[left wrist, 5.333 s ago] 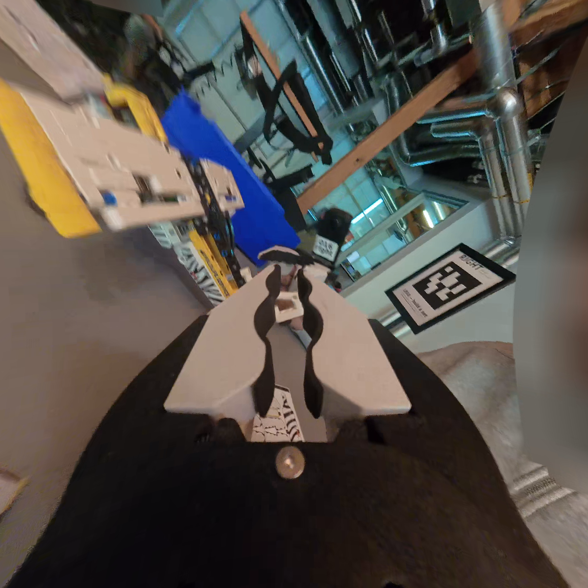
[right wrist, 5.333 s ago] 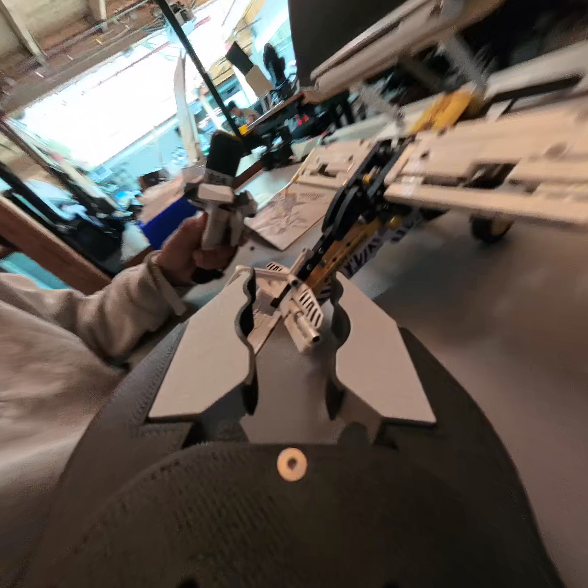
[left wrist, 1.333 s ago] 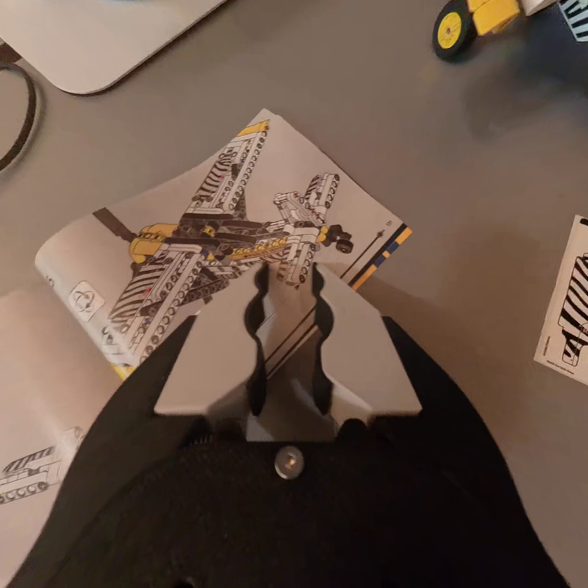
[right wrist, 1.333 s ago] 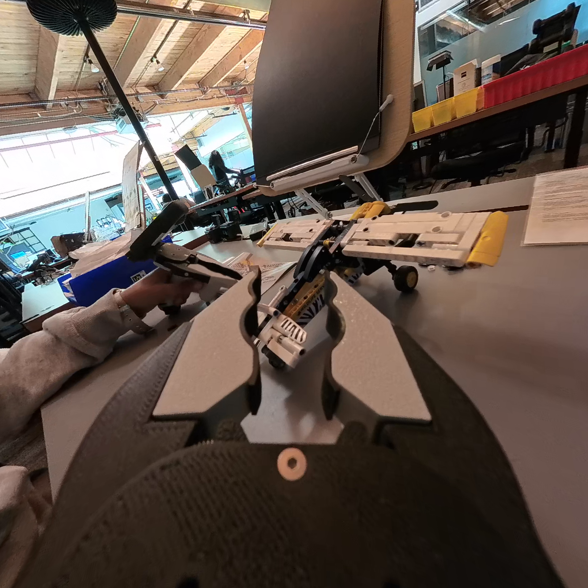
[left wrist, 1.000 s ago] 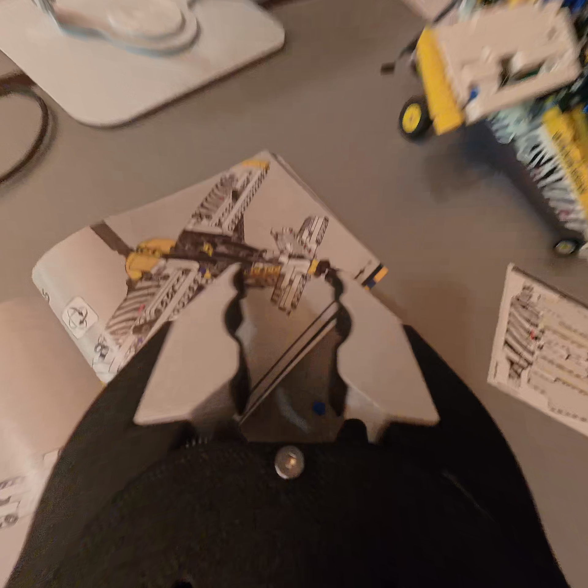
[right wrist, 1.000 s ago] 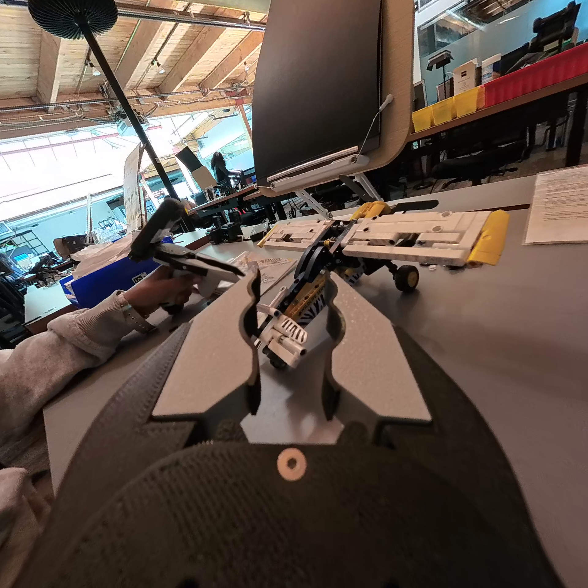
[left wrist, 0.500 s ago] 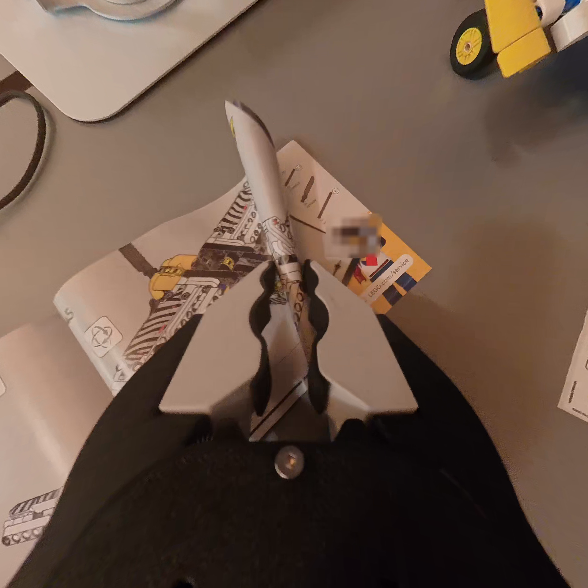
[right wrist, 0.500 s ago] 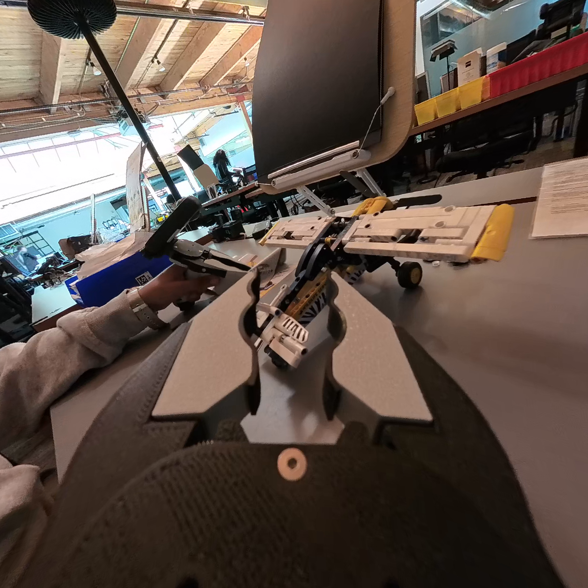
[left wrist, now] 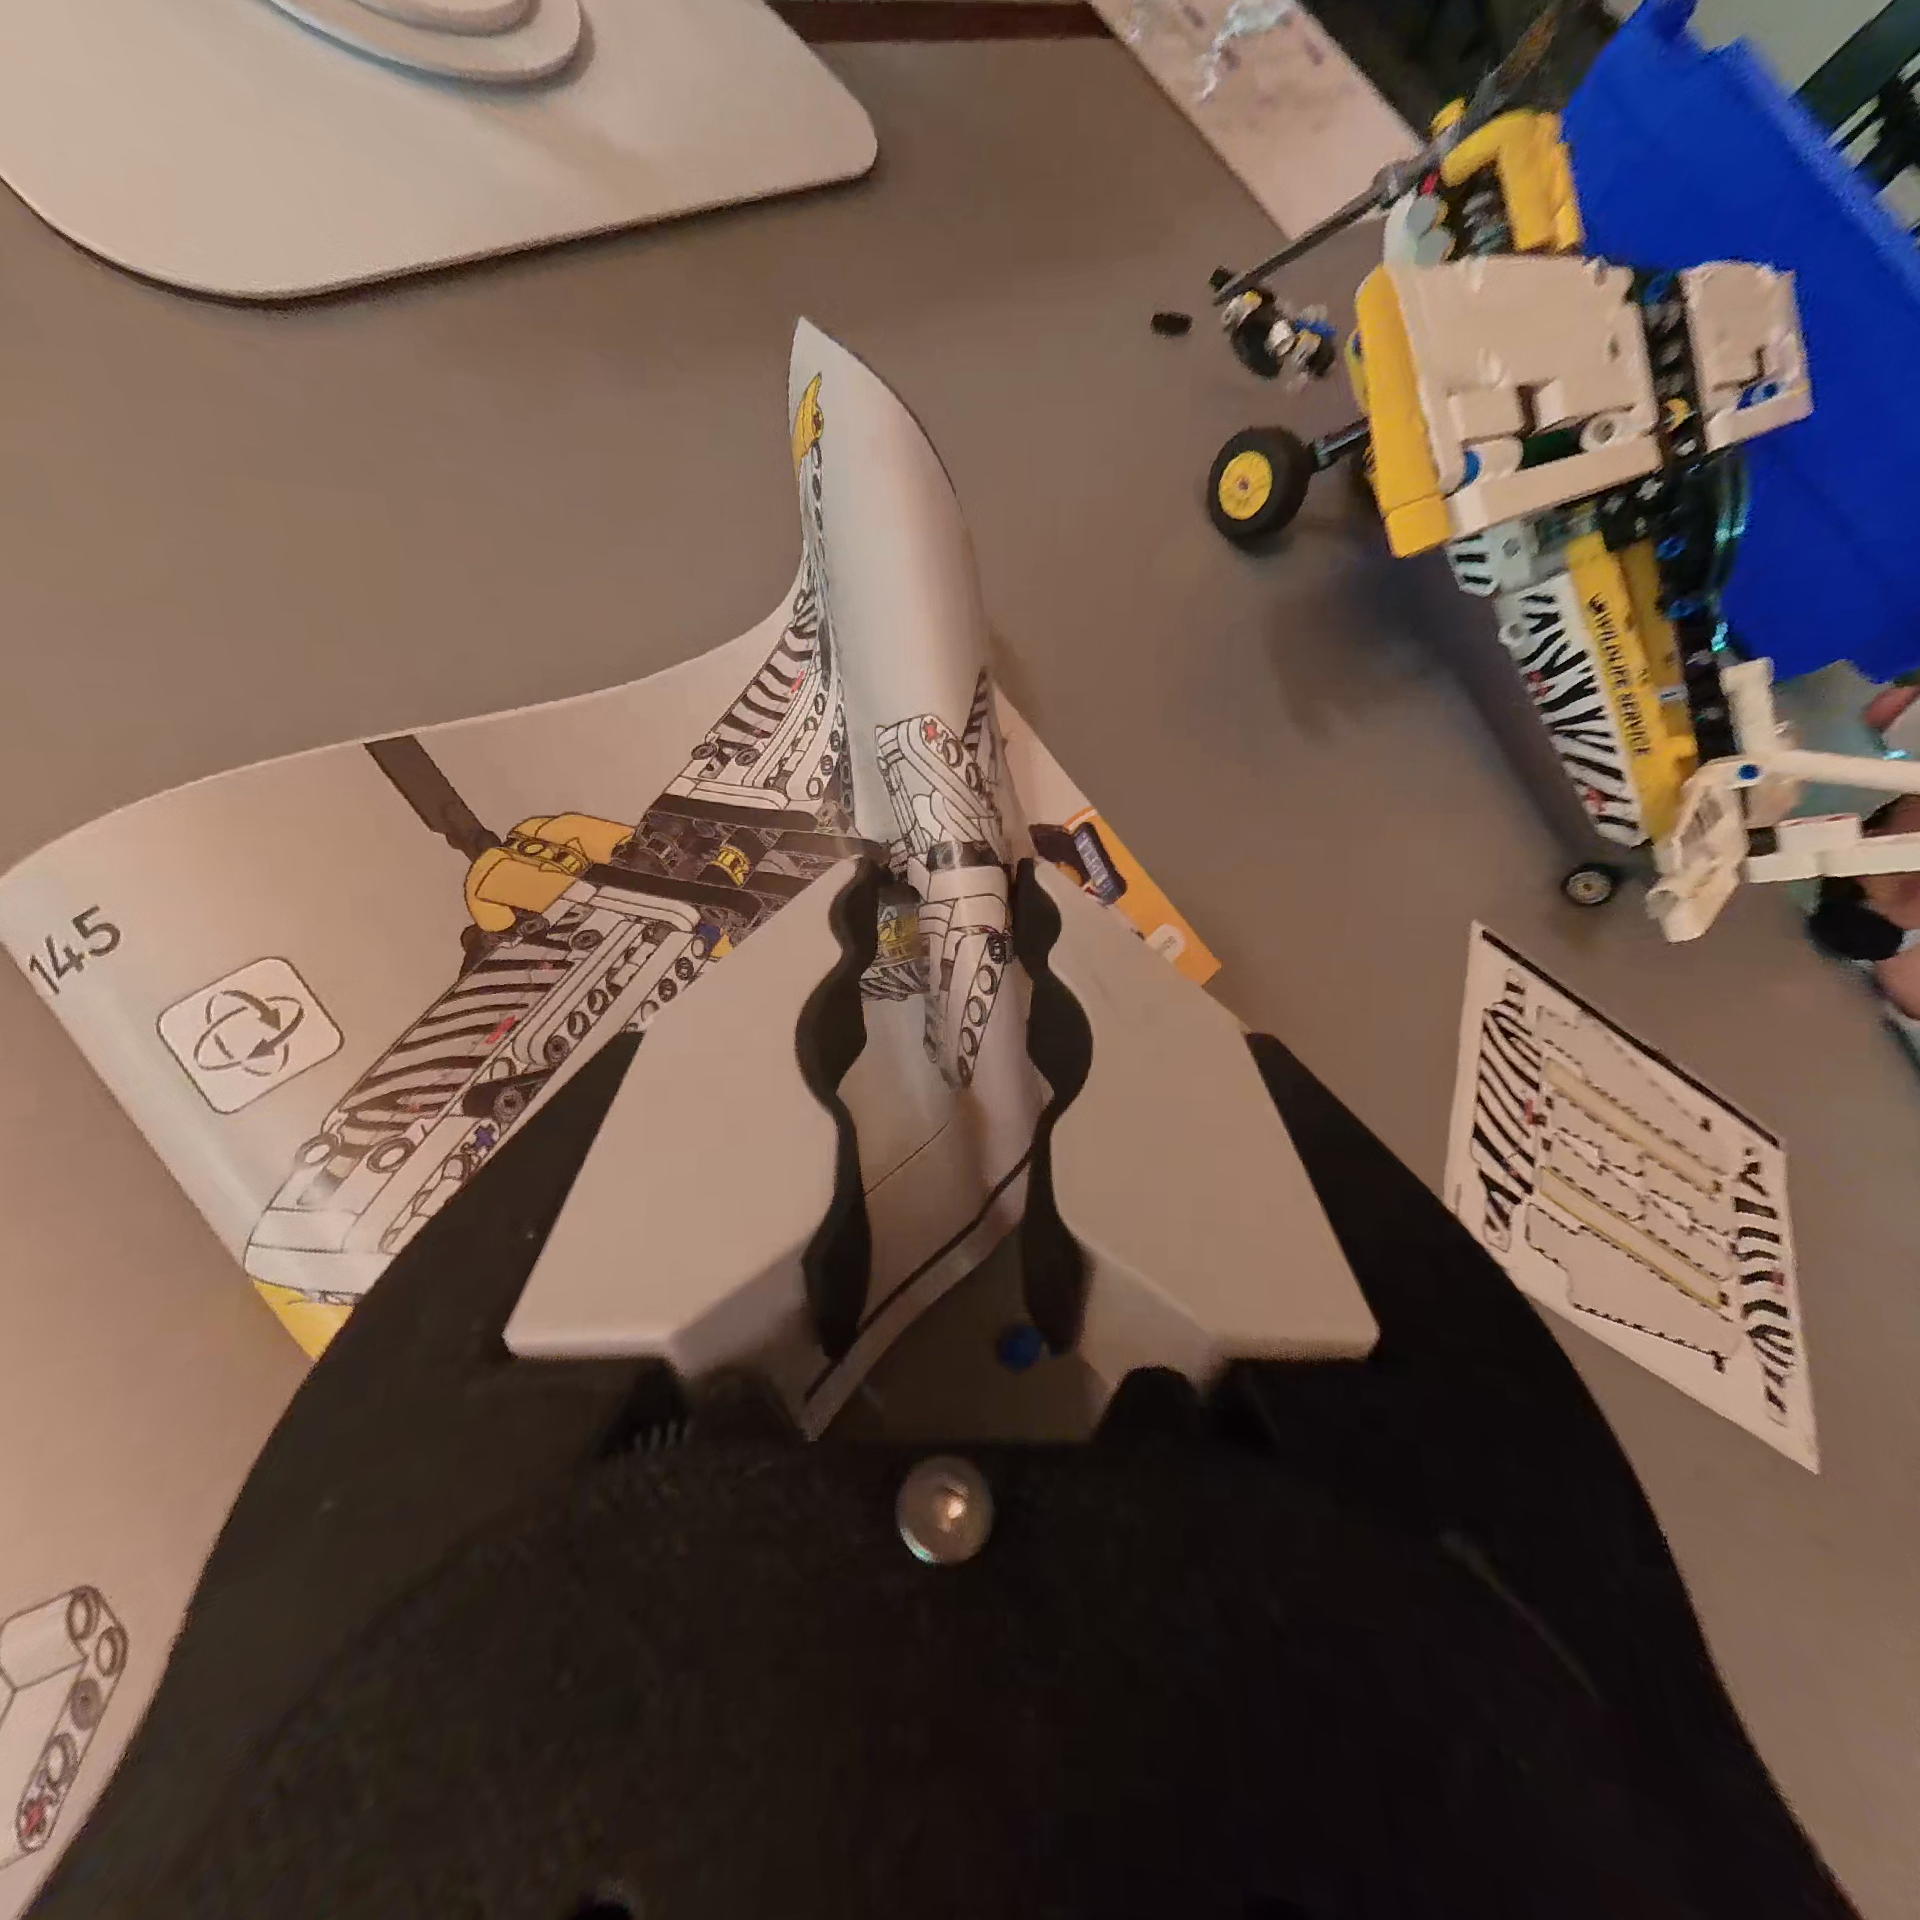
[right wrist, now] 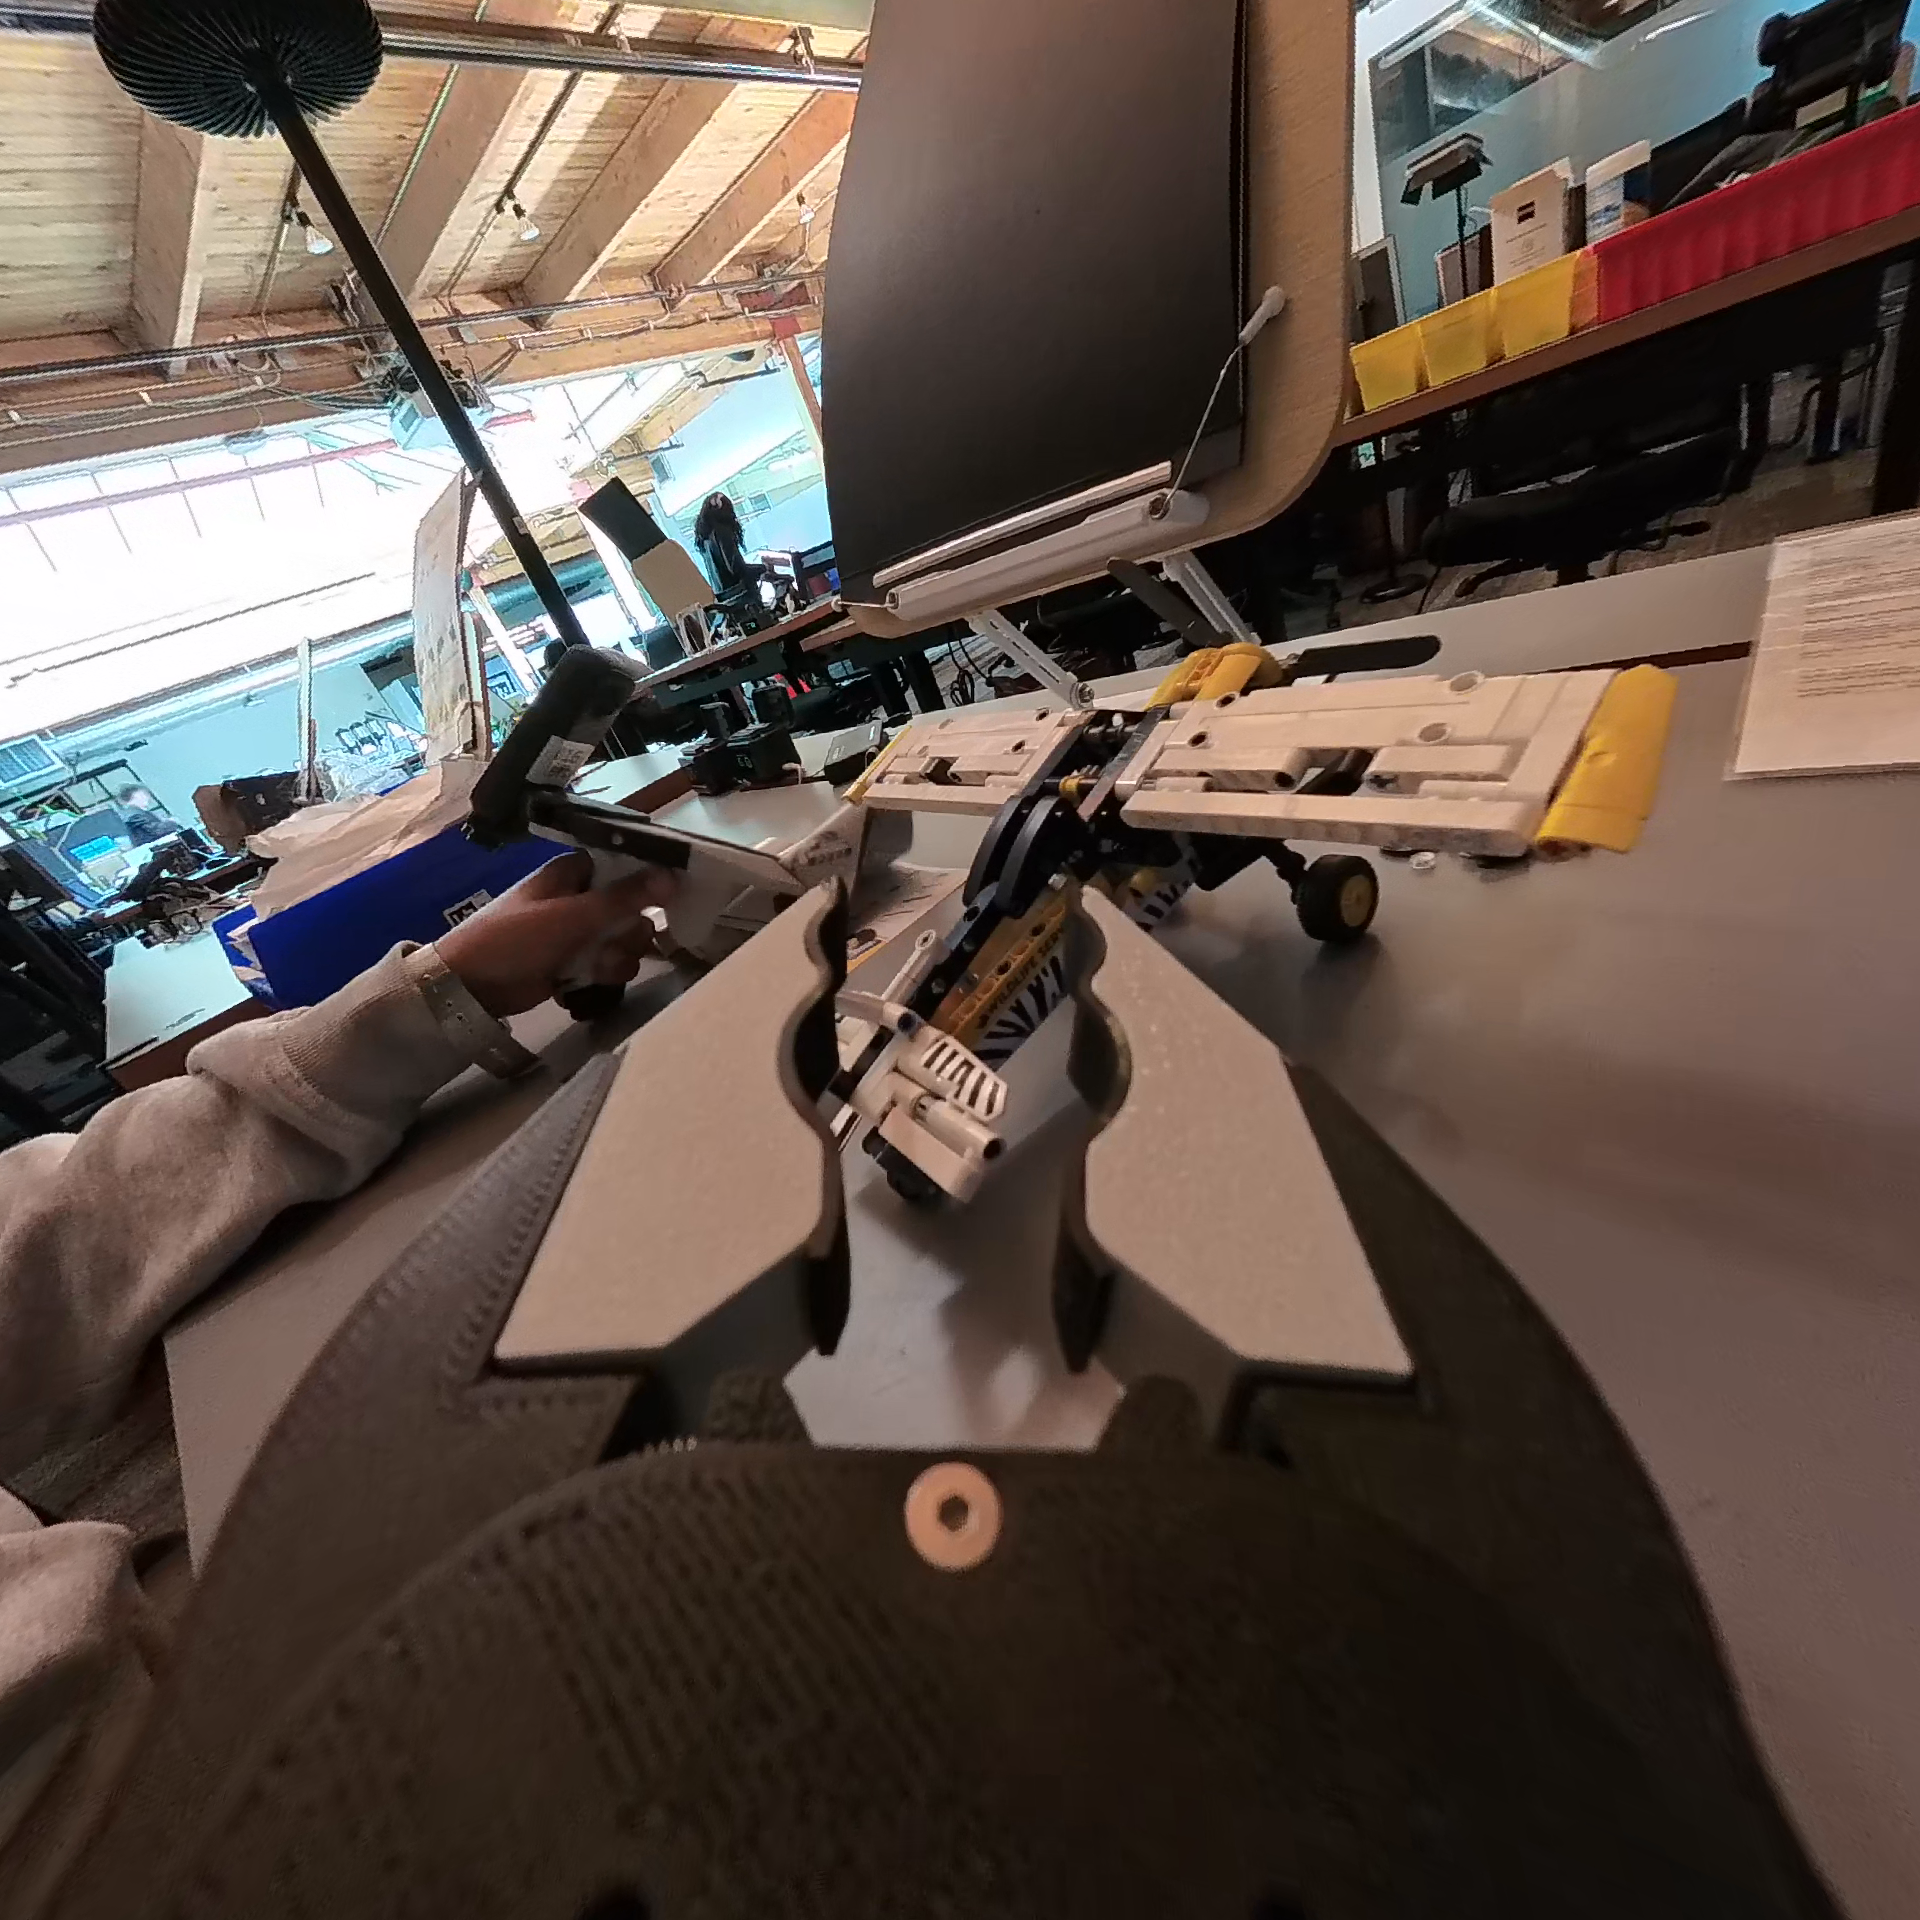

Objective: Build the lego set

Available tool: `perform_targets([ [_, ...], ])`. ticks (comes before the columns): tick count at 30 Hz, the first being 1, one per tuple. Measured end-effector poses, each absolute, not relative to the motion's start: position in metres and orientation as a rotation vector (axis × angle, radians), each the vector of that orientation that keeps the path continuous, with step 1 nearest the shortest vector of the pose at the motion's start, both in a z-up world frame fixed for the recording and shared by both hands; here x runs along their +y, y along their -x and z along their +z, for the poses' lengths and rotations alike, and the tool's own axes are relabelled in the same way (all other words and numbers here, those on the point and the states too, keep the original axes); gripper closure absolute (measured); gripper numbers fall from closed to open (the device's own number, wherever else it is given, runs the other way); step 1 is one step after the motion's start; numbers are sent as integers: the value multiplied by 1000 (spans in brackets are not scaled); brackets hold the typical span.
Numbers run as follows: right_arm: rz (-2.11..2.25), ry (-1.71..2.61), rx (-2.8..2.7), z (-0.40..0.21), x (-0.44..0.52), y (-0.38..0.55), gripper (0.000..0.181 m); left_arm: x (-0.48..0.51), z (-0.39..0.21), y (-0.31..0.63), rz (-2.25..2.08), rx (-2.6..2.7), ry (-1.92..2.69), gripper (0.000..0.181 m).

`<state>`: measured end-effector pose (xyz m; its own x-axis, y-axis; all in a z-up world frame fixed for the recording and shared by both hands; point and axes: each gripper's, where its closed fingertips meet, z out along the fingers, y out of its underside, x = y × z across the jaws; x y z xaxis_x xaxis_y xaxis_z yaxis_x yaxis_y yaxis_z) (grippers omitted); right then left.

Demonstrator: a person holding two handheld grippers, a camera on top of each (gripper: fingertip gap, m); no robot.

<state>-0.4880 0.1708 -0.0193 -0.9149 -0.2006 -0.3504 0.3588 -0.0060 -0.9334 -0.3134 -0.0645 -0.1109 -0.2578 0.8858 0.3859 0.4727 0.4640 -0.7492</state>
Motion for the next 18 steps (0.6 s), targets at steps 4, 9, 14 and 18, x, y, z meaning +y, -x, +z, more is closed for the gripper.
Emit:
perform_targets([
  [4, -1977, -164, 1892, -19, 171, 488, 141, -64, -105, 313, 639, -1862, 1118, 149],
  [9, -1979, -163, 1889, -19, 171, 488, 141, -62, -97, 313, 620, -1808, 1079, 143],
  [14, -1979, -165, 1888, -19, 171, 488, 141, -67, -88, 308, 624, -1778, 1026, 152],
  [18, -1982, -166, 1886, -18, 171, 488, 141, -88, -68, 287, 710, -1770, 964, 168],
])
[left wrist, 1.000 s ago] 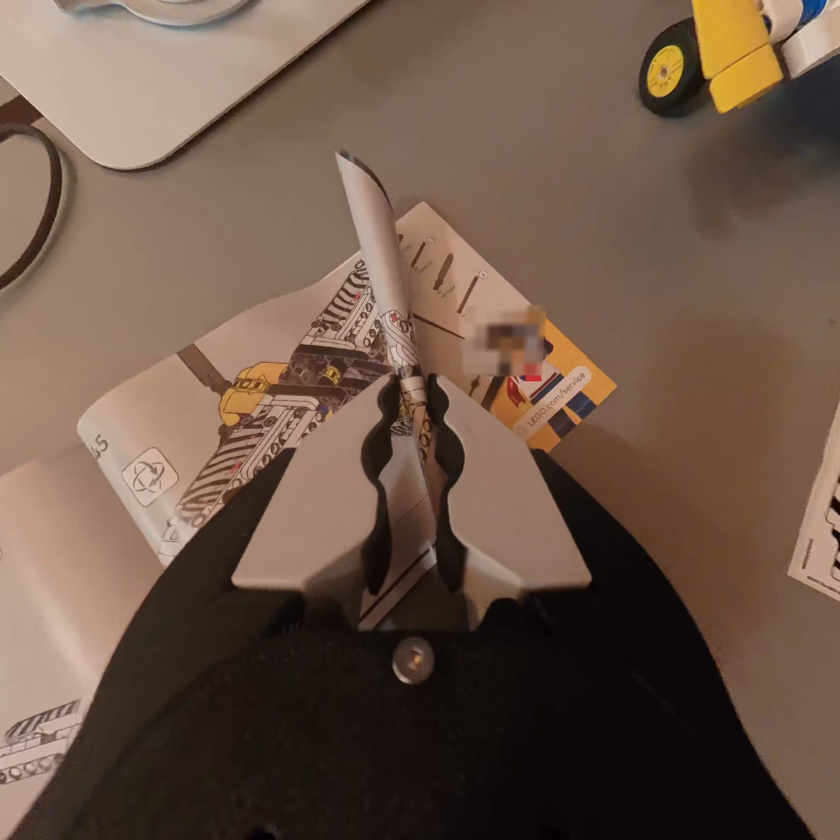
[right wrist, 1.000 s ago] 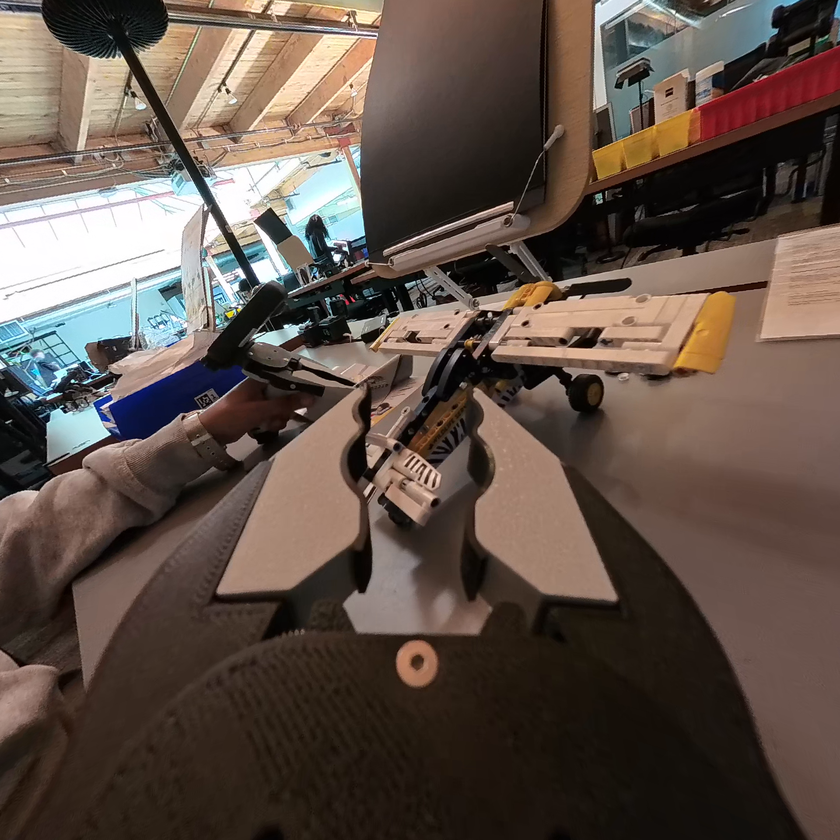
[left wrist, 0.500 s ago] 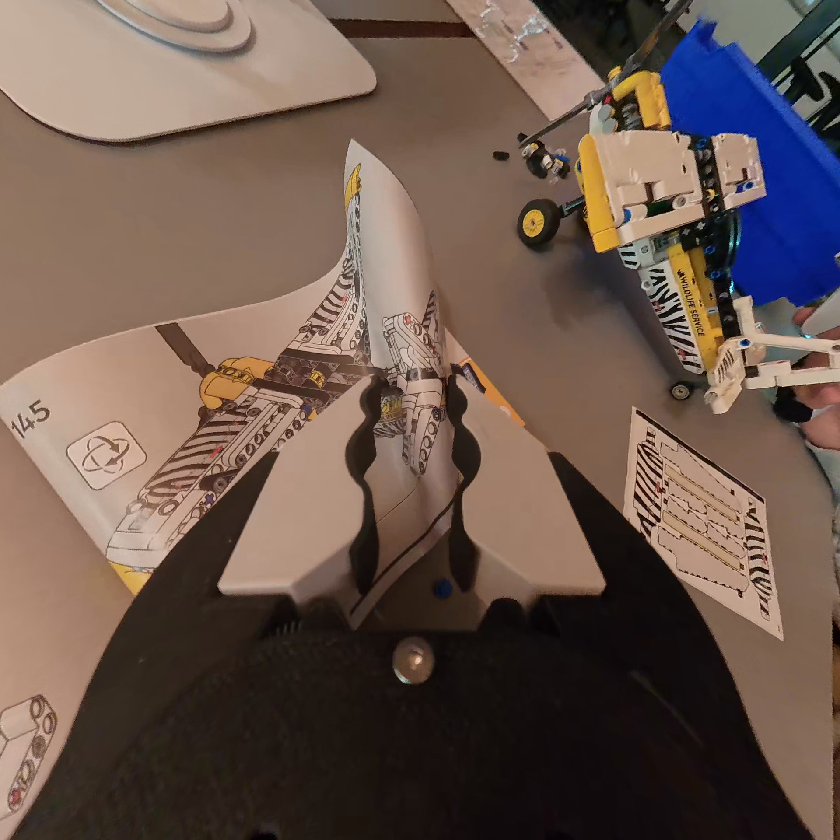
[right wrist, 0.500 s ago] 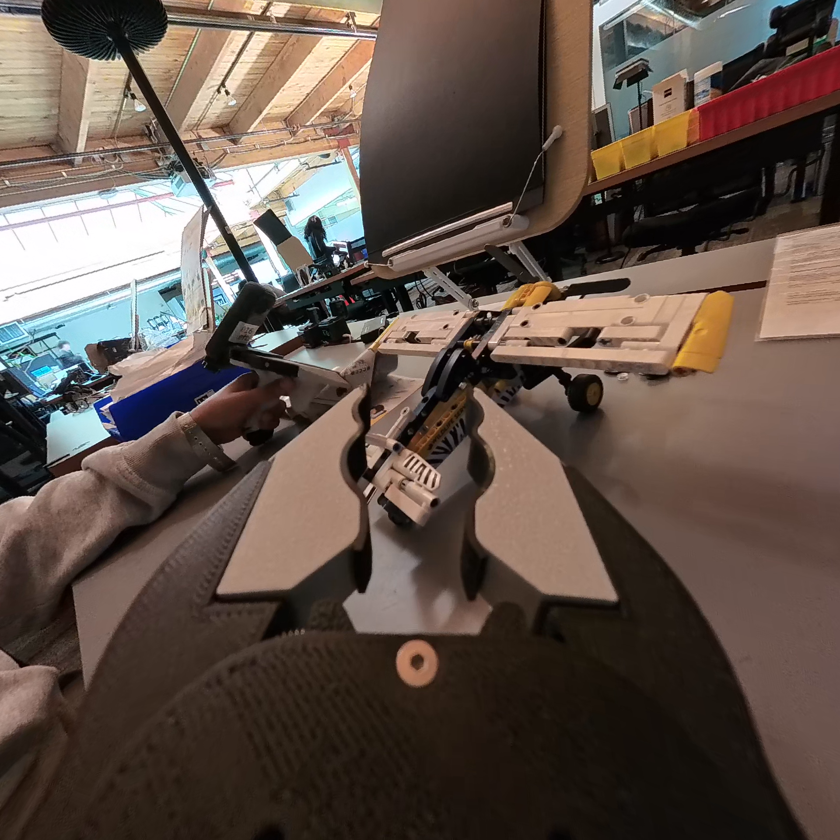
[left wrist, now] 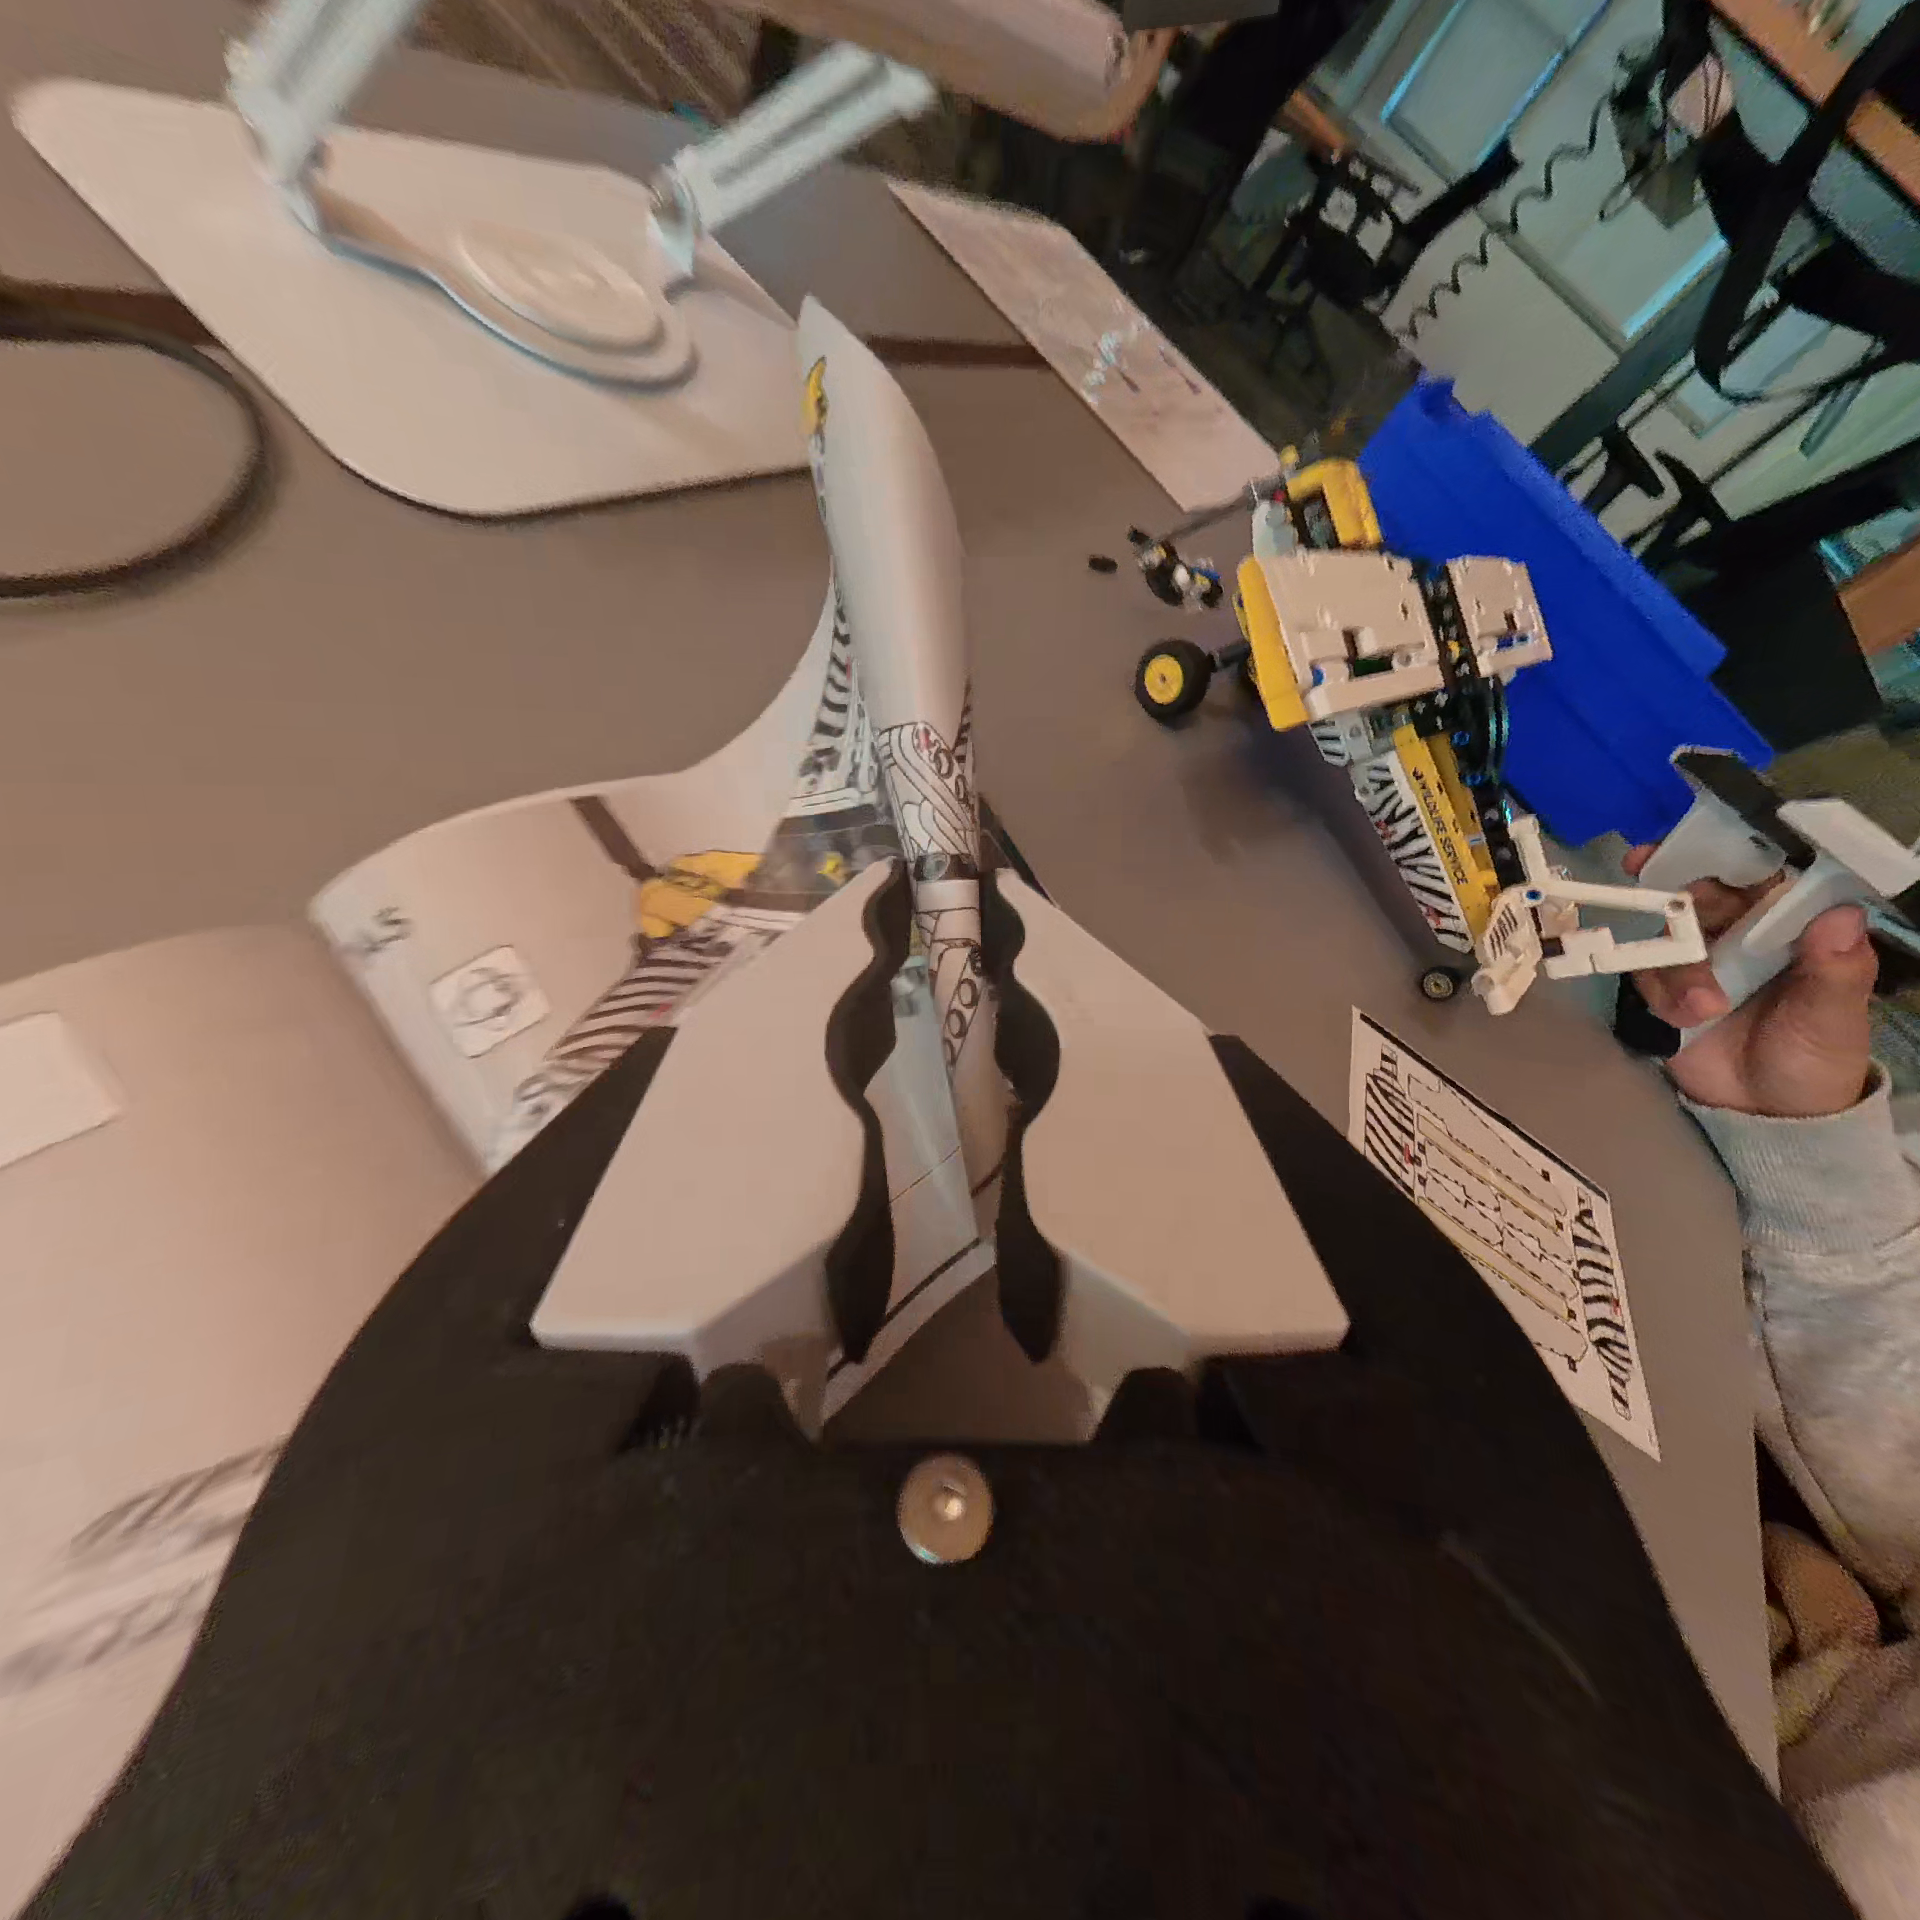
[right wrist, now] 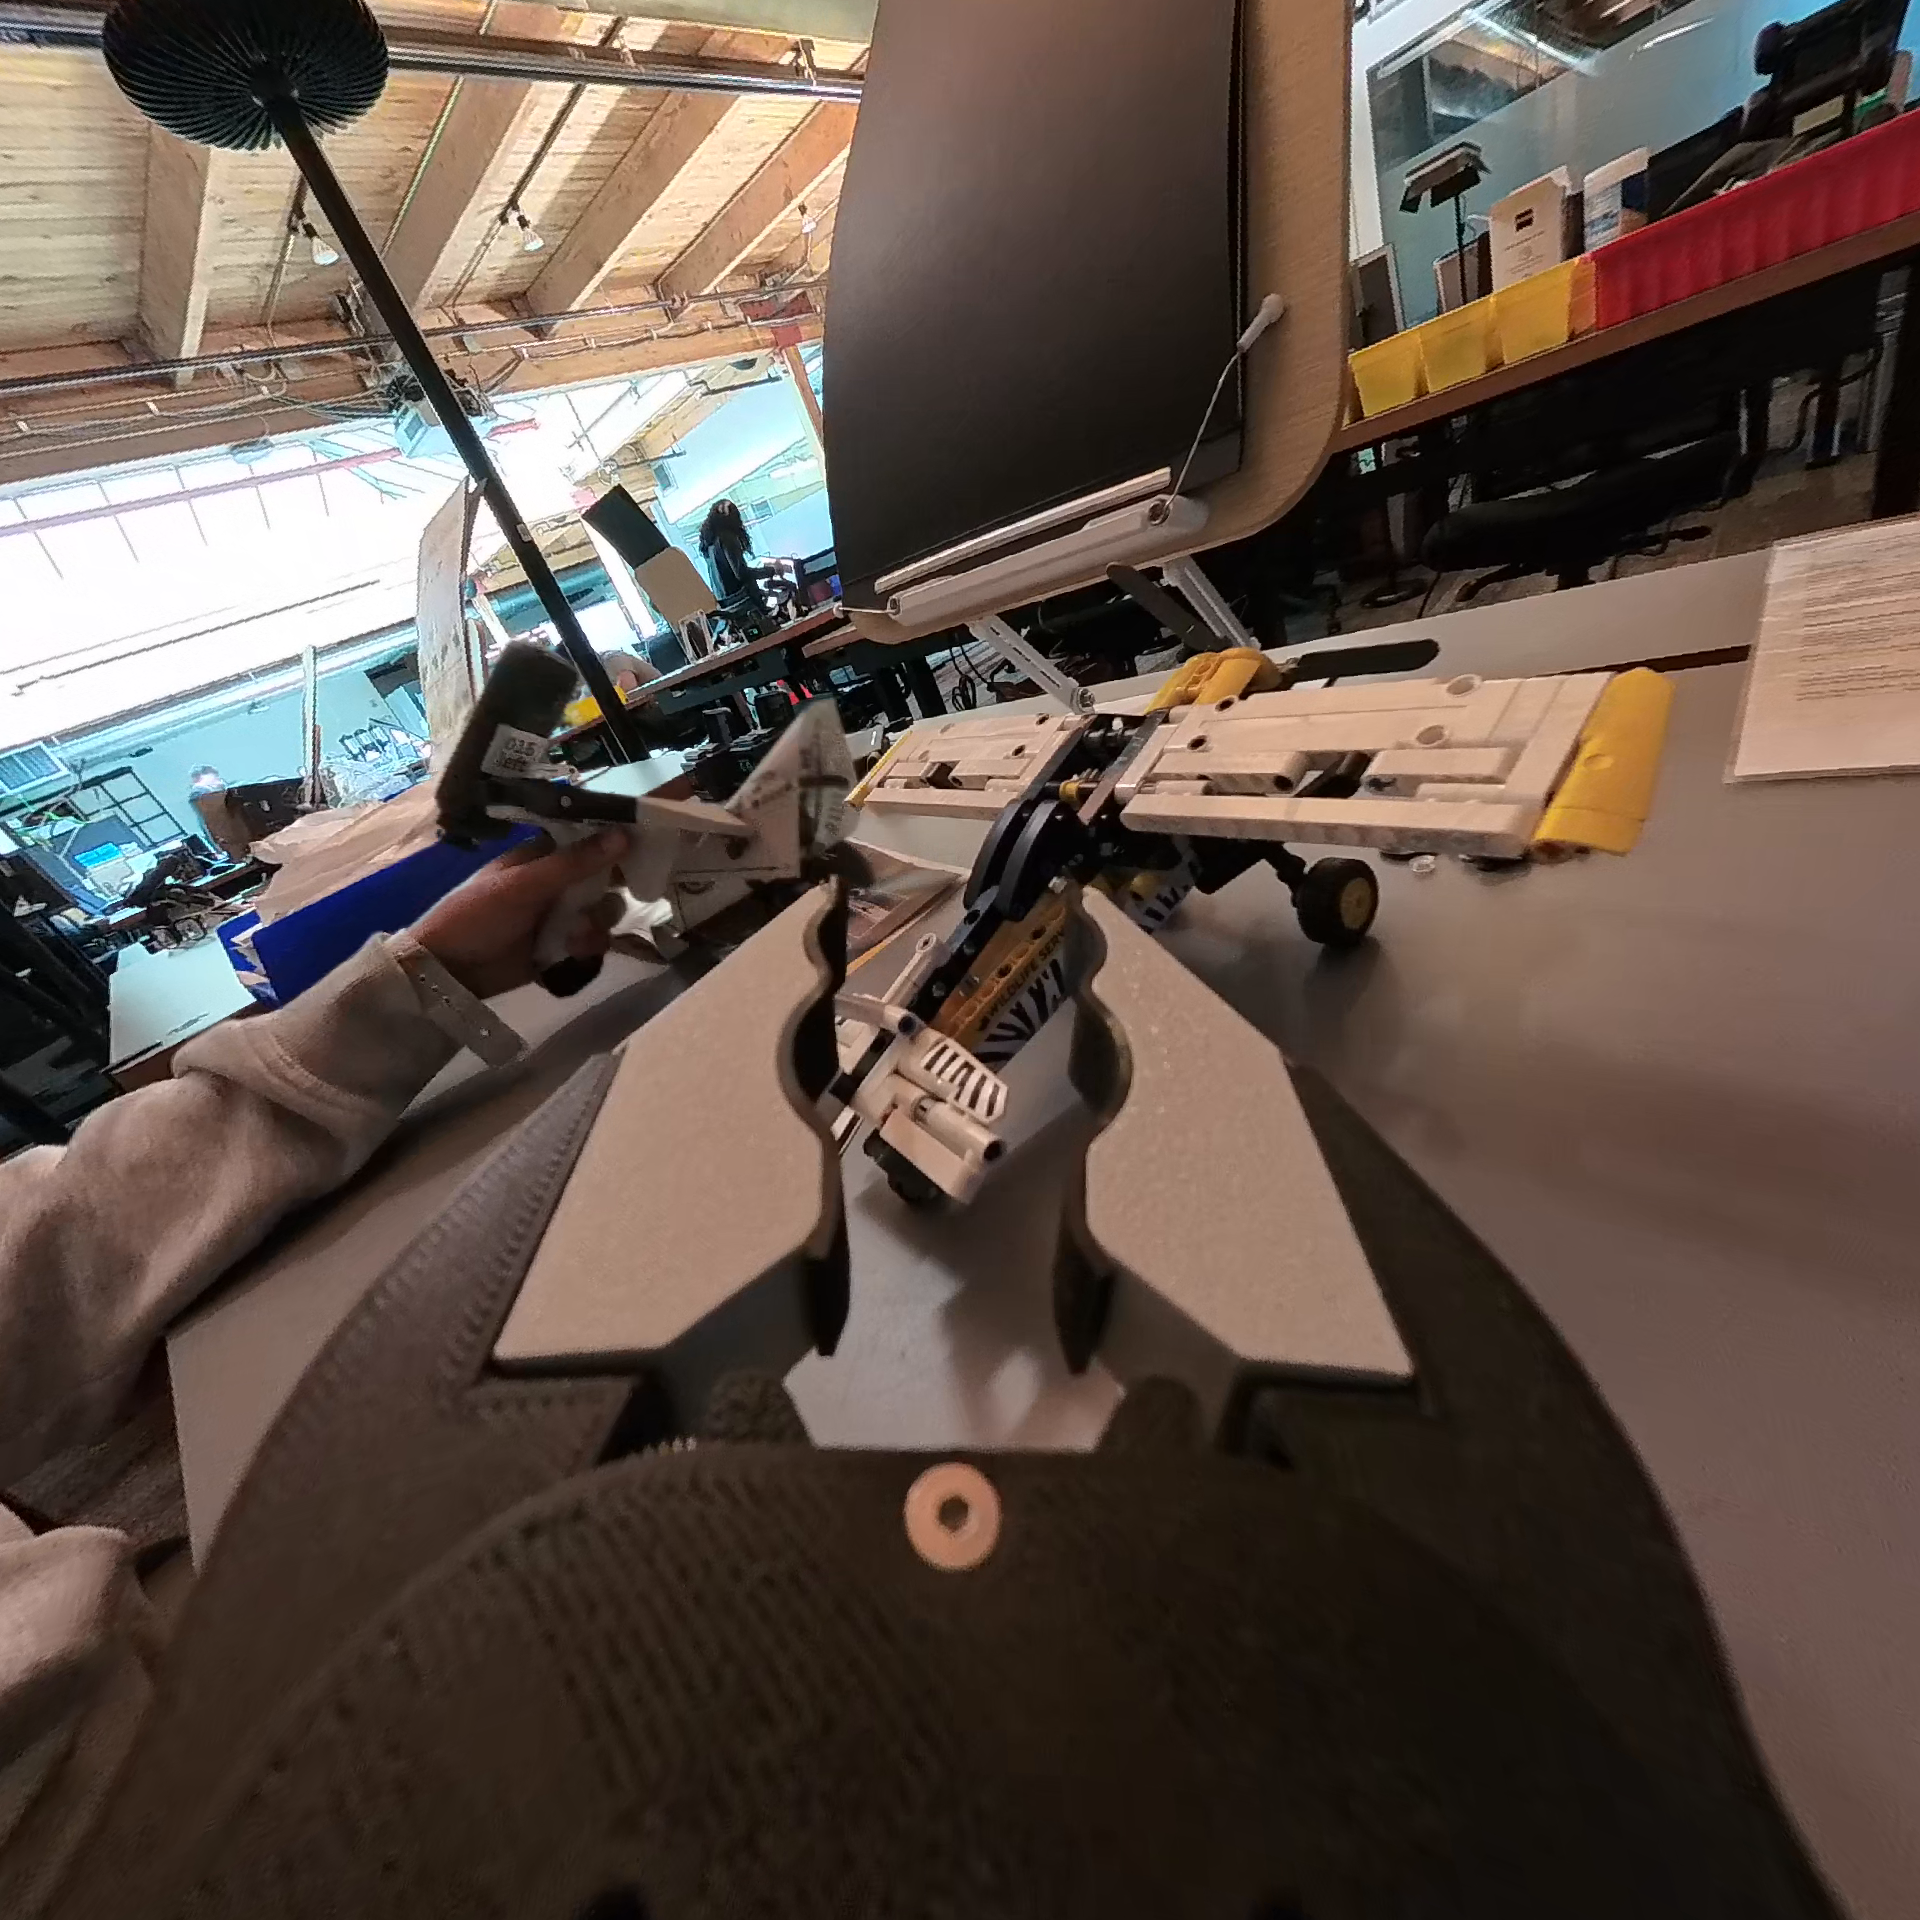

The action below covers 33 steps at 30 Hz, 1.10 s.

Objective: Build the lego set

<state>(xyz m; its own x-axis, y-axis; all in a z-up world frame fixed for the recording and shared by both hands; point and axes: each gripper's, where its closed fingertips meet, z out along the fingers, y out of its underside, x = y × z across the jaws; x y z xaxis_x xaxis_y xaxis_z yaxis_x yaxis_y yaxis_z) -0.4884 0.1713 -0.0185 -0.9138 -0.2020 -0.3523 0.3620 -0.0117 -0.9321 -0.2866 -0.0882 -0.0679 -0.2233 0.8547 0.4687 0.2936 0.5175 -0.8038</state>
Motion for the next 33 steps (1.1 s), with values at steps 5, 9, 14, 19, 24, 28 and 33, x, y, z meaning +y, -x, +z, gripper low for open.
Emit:
perform_targets([
  [5, -1985, -165, 1880, -18, 172, 488, 141, -135, -42, 225, 792, -1752, 736, 162],
  [9, -1986, -165, 1874, -18, 172, 488, 141, -176, -32, 161, 854, -1727, 517, 142],
  [14, -1978, -166, 1877, -18, 172, 488, 141, -204, -10, 82, 1105, -1669, 385, 138],
  [19, -1965, -170, 1895, -20, 170, 488, 140, -198, -8, 76, 1076, -1629, 374, 132],
  [24, -1961, -178, 1899, -21, 169, 489, 140, -195, -16, 89, 1082, -1696, 450, 132],
  [28, -1959, -181, 1893, -21, 169, 489, 140, -194, -18, 91, 1084, -1706, 460, 133],
  [33, -1963, -174, 1894, -21, 170, 488, 140, -197, -20, 89, 1144, -1723, 483, 133],
])
